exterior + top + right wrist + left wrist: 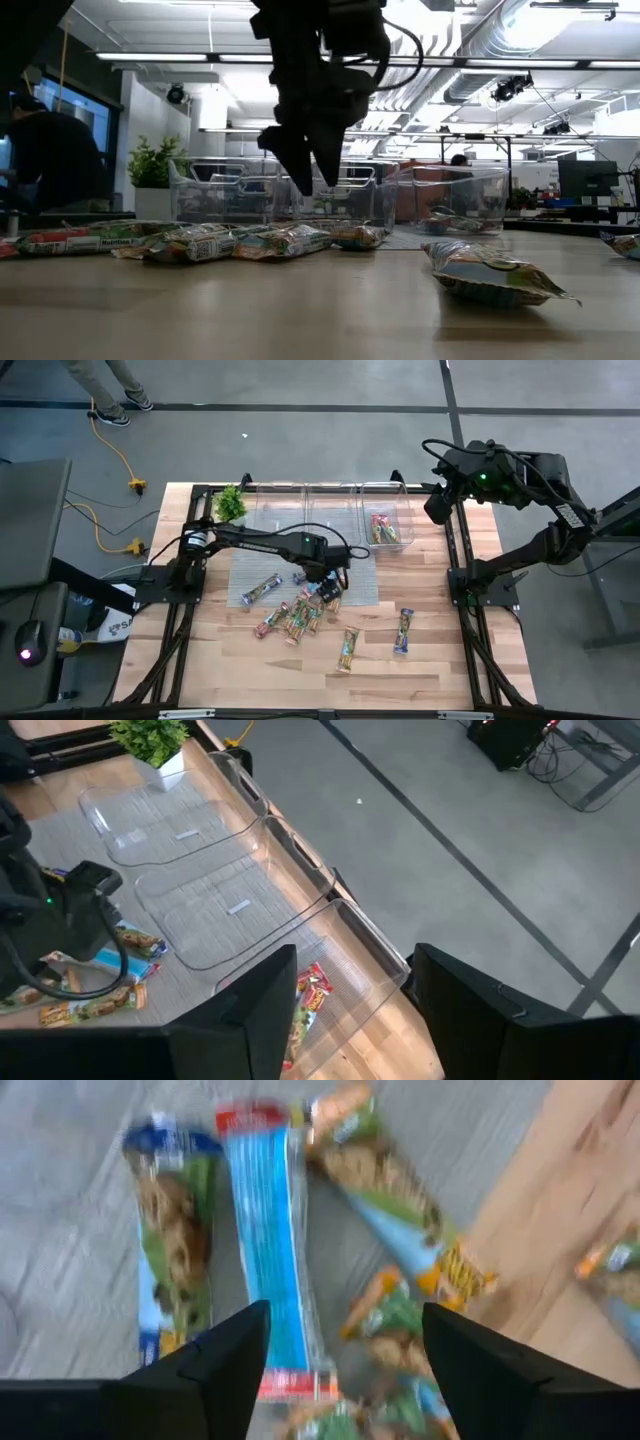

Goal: Pick and place Granola Bars by type
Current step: Put the red granola bar into the right transparent bin

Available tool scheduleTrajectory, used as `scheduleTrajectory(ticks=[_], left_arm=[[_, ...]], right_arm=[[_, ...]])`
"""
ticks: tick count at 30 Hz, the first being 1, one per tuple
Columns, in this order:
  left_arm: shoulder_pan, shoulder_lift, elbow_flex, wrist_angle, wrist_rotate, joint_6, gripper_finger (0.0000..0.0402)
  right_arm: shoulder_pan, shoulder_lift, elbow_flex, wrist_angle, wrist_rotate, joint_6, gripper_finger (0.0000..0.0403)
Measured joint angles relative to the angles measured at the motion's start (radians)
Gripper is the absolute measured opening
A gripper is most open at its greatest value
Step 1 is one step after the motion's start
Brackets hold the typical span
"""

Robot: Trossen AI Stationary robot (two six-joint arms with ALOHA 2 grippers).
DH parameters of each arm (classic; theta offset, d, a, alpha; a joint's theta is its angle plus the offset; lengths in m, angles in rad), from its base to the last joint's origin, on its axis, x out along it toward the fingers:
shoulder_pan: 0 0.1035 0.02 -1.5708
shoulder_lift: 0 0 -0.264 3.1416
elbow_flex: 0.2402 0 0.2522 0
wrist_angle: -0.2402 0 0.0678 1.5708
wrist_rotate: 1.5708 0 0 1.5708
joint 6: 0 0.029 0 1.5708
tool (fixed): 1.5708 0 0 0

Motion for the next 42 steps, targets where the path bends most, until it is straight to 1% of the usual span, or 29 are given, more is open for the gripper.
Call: scheduleTrajectory(ticks=[4,9,14,18,28,33,38,42], left_arm=[[0.0,0.008,-0.002,-0.01,-0.08,-0.009,0.0265],[0.001,0.008,0.0,-0.003,-0.12,-0.013,0.0266],[0.0,0.039,0.001,-0.003,-0.115,-0.013,0.0266],[0.001,0.083,-0.001,-0.006,-0.066,-0.009,0.0266],[0.001,0.095,0.0,0.024,-0.084,-0.009,0.0266],[0.0,0.138,0.004,0.03,-0.046,-0.004,0.0266],[0.0,0.144,0.004,0.034,-0.045,-0.009,0.0266],[0.008,0.146,0.003,0.033,-0.048,-0.009,0.0249]], right_arm=[[0.0,0.0,0.0,0.0,-0.013,0.0,0.0188],[0.0,0.0,0.0,0.0,-0.027,0.005,0.0188],[0.0,0.0,0.0,0.0,-0.034,0.006,0.0188],[0.0,0.0,0.0,0.0,-0.041,0.007,0.0188],[0.0,0.0,0.0,0.0,-0.045,0.008,0.0188],[0.0,0.0,0.0,-0.001,-0.045,0.008,0.0188],[0.0,0.0,0.0,-0.005,-0.045,0.008,0.0188],[0.0,0.0,0.0,-0.007,-0.045,0.008,0.0188]])
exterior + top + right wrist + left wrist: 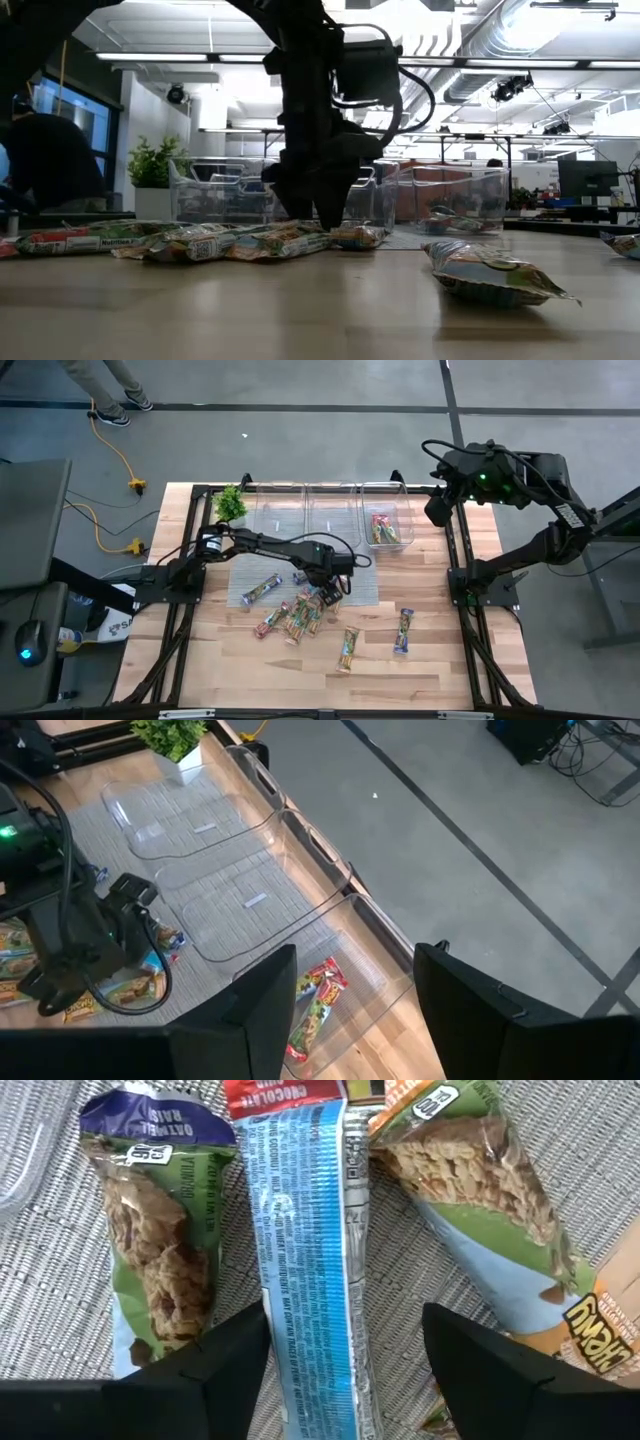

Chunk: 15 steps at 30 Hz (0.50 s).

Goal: Pick and place Granola Bars by type
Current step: Put the red granola bar into the right transparent bin

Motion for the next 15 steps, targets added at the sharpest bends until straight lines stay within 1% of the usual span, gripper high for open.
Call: scheduleTrajectory(ticks=[5,10,15], left_arm=[[0.008,0.002,-0.001,-0.004,0.026,0.012,0.0196],[0.014,0.002,-0.002,-0.012,0.025,0.016,0.0141],[0.023,0.003,-0.002,-0.021,0.041,0.029,0.0098]], right_arm=[[0.0,0.0,0.0,-0.001,0.0,0.0,0.0188],[0.0,0.0,0.0,-0.001,0.002,0.0,0.0188],[0.0,0.0,0.0,-0.001,0.004,0.0,0.0188]])
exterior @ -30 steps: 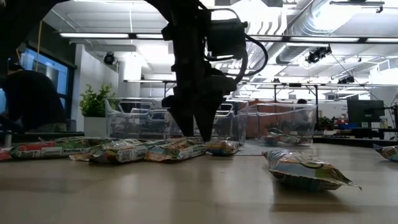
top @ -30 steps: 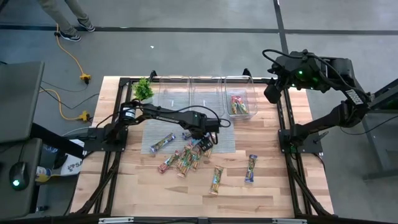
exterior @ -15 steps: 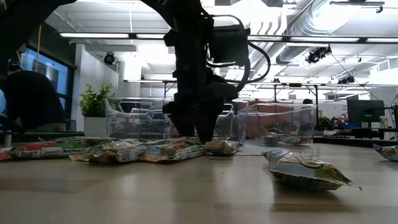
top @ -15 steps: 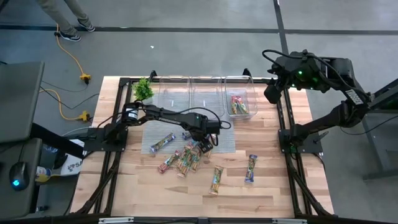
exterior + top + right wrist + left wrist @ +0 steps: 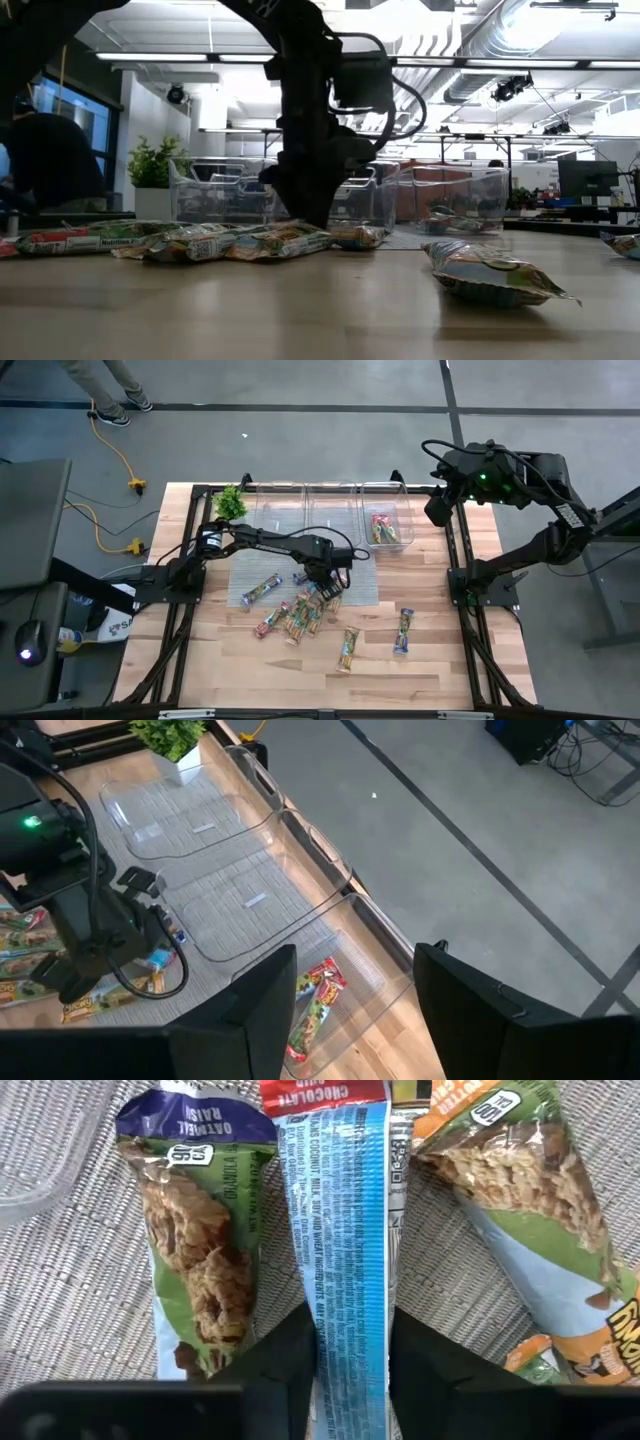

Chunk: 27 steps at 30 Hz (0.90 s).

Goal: Pick and place Granola Bars by type
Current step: Put the red granola bar into the right transparent bin

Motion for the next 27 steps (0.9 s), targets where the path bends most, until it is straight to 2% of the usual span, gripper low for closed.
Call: scheduleTrajectory(ticks=[7,14,20,27], left_arm=[[0.017,-0.022,0.01,-0.025,0.065,0.013,0.0075],[0.014,-0.058,0.098,-0.073,0.156,0.054,0.0074],[0.019,-0.071,0.247,-0.137,0.147,0.084,0.0073],[0.085,-0.073,0.457,0.002,0.108,0.13,0.0073]], right_arm=[[0.0,0.0,0.0,0.0,0.001,-0.005,0.0188],[0.0,0.0,0.0,0.0,0.005,-0.018,0.0188],[0.0,0.0,0.0,0.0,0.007,-0.019,0.0188],[0.0,0.0,0.0,0.0,0.008,-0.019,0.0188]])
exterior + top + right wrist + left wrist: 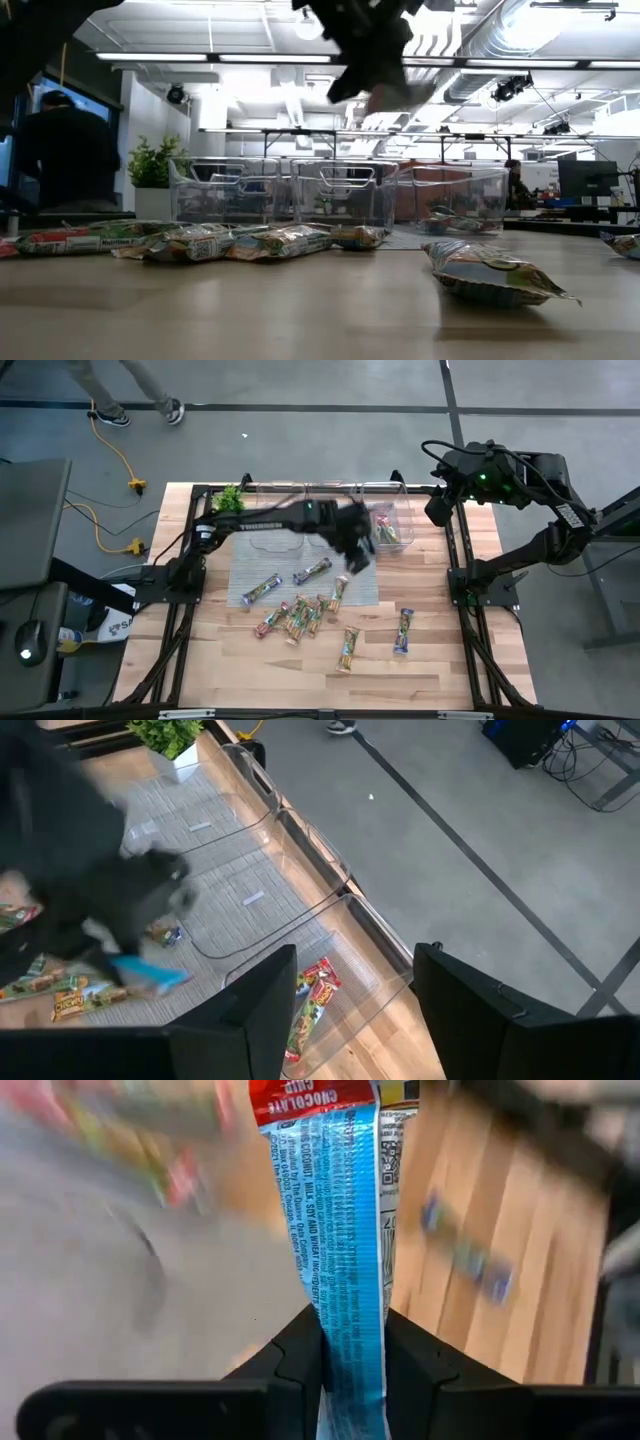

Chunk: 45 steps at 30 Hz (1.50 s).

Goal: Pick and place Granola Bars by type
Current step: Put the red granola bar into the right transparent bin

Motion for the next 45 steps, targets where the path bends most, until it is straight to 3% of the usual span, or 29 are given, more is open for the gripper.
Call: scheduleTrajectory(ticks=[6,12,18,35,38,45], left_arm=[[0.109,-0.003,0.078,0.14,-0.008,-0.008,0.0073],[0.202,0.04,0.08,0.261,0.105,-0.089,0.0073],[0.218,0.15,0.077,0.431,0.176,-0.197,0.0073],[0.218,0.218,0.077,0.433,0.12,-0.19,0.0076],[0.218,0.218,0.077,0.436,0.125,-0.185,0.0098],[0.218,0.218,0.077,0.456,0.154,-0.165,0.0194]], right_arm=[[0.0,0.0,0.0,0.0,0.0,0.0,0.0188],[0.0,0.0,0.0,0.003,0.009,-0.008,0.0188],[0.0,0.0,0.0,0.01,0.031,-0.008,0.0188],[0.0,0.0,0.0,0.016,0.014,0.004,0.0188],[0.0,0.0,0.0,0.016,0.014,0.003,0.0188],[0.0,0.0,0.0,0.016,0.014,0.002,0.0188]])
